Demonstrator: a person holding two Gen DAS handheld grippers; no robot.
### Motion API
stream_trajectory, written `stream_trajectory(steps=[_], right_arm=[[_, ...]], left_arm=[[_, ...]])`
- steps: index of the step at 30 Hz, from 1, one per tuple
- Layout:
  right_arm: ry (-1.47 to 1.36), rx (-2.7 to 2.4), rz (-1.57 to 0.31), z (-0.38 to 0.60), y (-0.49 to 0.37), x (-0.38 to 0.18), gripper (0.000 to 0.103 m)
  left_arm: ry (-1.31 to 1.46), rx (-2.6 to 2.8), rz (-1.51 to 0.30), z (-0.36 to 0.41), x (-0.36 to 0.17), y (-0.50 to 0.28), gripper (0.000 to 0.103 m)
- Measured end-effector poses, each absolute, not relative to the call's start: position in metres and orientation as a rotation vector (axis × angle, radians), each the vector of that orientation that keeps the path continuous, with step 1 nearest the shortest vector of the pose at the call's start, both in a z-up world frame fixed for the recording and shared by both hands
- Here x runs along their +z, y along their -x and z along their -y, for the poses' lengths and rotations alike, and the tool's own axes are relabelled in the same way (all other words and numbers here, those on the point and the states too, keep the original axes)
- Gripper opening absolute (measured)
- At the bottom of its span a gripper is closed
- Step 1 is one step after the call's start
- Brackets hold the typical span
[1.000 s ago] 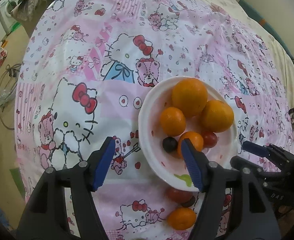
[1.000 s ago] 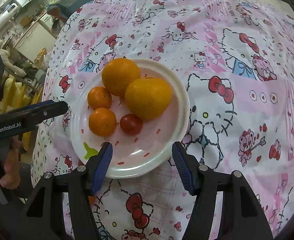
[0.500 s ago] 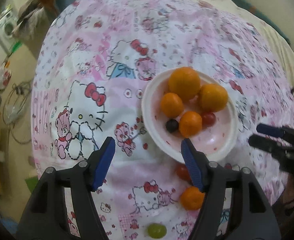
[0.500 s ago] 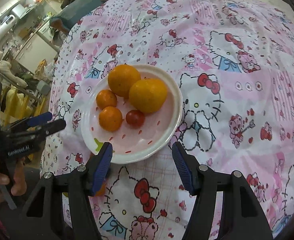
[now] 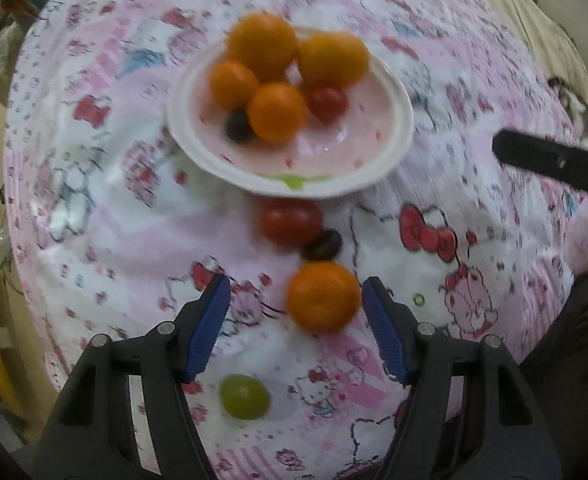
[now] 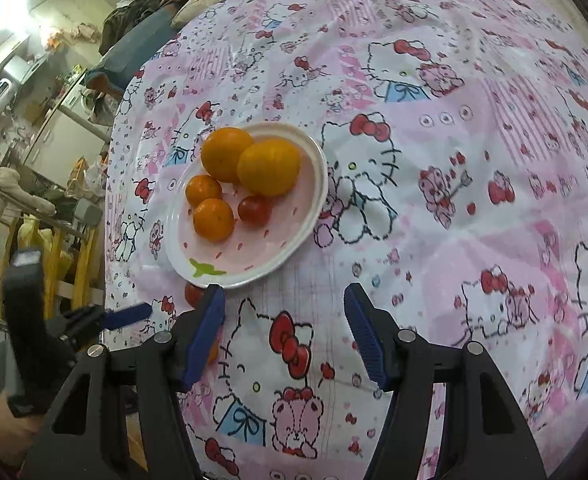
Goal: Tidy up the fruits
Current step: 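Move the left tool to the tangerine beside the plate and grasp it, then grasp a second dark grape with the right tool while the left tool lifts the tangerine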
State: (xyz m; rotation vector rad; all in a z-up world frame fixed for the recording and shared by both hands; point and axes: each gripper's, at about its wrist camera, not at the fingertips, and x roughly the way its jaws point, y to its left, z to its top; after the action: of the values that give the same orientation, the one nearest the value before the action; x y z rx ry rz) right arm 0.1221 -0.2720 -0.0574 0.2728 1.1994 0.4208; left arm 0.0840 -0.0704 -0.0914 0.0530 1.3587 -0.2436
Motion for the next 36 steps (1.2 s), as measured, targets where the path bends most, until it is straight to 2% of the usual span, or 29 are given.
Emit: stream_trajectory(steps=[11,13,15,22,36], right_arm=[[-0.287,0.394,-1.21,0.295,-0.114,-0.065,0.065],[-0.291,0.391,-1.209,0.296,-0.114,-0.065,0.065],[-0.301,0.389,-1.206,0.298,-0.115,-0.064,0.065],[-0.286,0.393,-1.196,0.294,-0.117,-0.062,0.065],[-0.273,0.42,-1.213,0.28,-0.116,-0.064,0.065]], left_arm=[[-0.175,-0.238,-1.417,0.096,-0.121,-0.082,0.062],[-0.194,-0.235,-1.42,0.1,-0.123,-0.082,0.049],[-0.182,-0.251,-1.424,0.105,-0.125,-0.082,0.041],[-0.198,-0.241,-1.408,0.104,-0.118,-0.078,0.039],[-0.081,-0.175,-1.296,0.048,-0.048,-0.071,0.039]])
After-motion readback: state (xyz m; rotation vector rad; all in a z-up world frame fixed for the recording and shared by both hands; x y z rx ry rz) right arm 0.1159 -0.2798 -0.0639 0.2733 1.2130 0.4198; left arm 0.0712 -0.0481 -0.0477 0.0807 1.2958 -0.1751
